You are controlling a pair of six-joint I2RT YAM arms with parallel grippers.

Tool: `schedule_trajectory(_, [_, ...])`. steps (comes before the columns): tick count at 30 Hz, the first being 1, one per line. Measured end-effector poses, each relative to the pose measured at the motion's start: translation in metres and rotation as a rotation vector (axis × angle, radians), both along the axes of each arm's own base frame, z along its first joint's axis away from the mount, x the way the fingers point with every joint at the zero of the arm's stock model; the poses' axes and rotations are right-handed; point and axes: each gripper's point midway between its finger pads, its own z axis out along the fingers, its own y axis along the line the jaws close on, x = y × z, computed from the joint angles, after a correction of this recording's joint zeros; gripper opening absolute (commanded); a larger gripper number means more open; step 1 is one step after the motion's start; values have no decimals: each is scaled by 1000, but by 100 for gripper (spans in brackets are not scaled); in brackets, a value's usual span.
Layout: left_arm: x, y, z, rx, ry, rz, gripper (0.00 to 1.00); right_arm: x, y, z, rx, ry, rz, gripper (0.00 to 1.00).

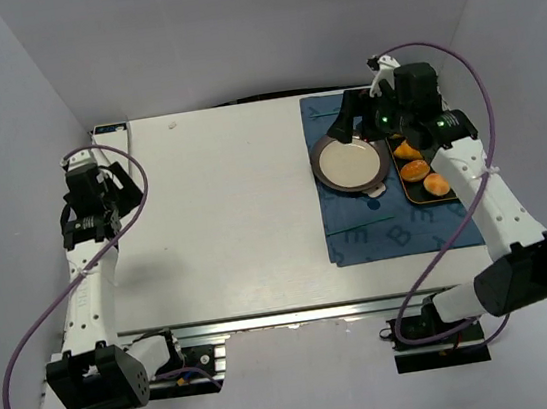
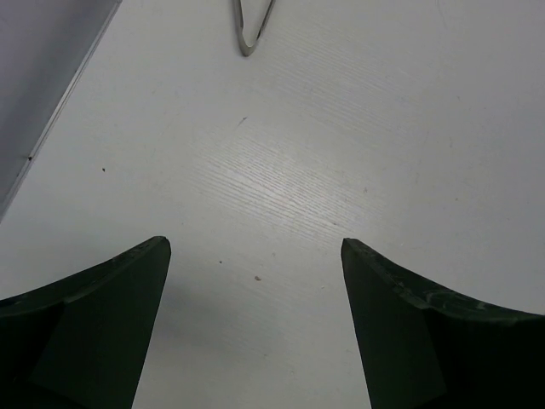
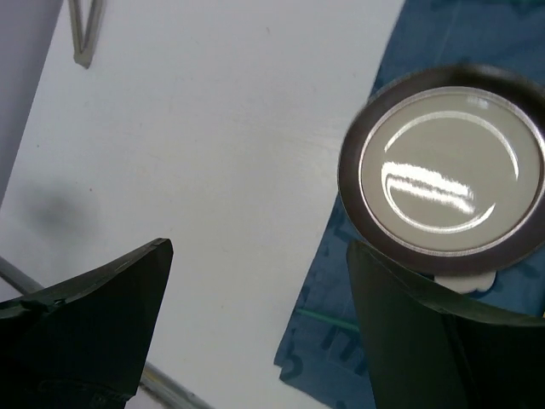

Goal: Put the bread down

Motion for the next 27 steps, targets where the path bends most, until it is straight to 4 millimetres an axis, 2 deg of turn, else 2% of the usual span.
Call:
schedule_trajectory(4, [-5,1,-4,23,-18,-7,93,-19,16,40,-54,-211,67,89])
schedule_trajectory(5, [-10,1,-3,30,-22,-8,94,-39,18,49,-60,-269,87,89])
schedule_trajectory(8, [-11,0,7,43,-53,-19,93,-69,4,69,-73,-388,62,89])
schedule_trajectory(10, [-5,-1,14,46,-56,-32,93,-76,-7,77,-80,-443,24,89])
schedule_trajectory(11, [2,-1,18,47,-56,-38,88,-77,-11,80,-86,-452,4,89])
schedule_trajectory(15, [33,1,26,40,-45,-53,76,-61,-13,72,-121,-401,-30,89])
schedule_trajectory(16, [41,1,27,36,-46,-57,76,-57,-12,64,-129,-373,-32,89])
schedule_trajectory(17, [46,2,27,34,-44,-56,84,-56,-11,55,-138,-346,-31,89])
schedule_trajectory(18, [52,3,30,32,-44,-51,84,-56,-11,47,-143,-325,-28,89])
schedule_trajectory(19, [59,4,32,29,-43,-48,81,-59,-12,41,-146,-314,-28,89])
schedule_trajectory(20, [69,5,39,28,-53,-46,56,-63,-13,38,-145,-308,-27,89])
schedule_trajectory(22, [93,5,52,21,-83,-64,31,-70,-16,37,-141,-315,-28,89])
schedule_trajectory(24, [122,5,61,27,-107,-95,29,-74,-18,42,-135,-332,-30,89])
schedule_trajectory(27, [161,11,59,48,-95,-111,26,-71,-18,47,-133,-360,-32,89])
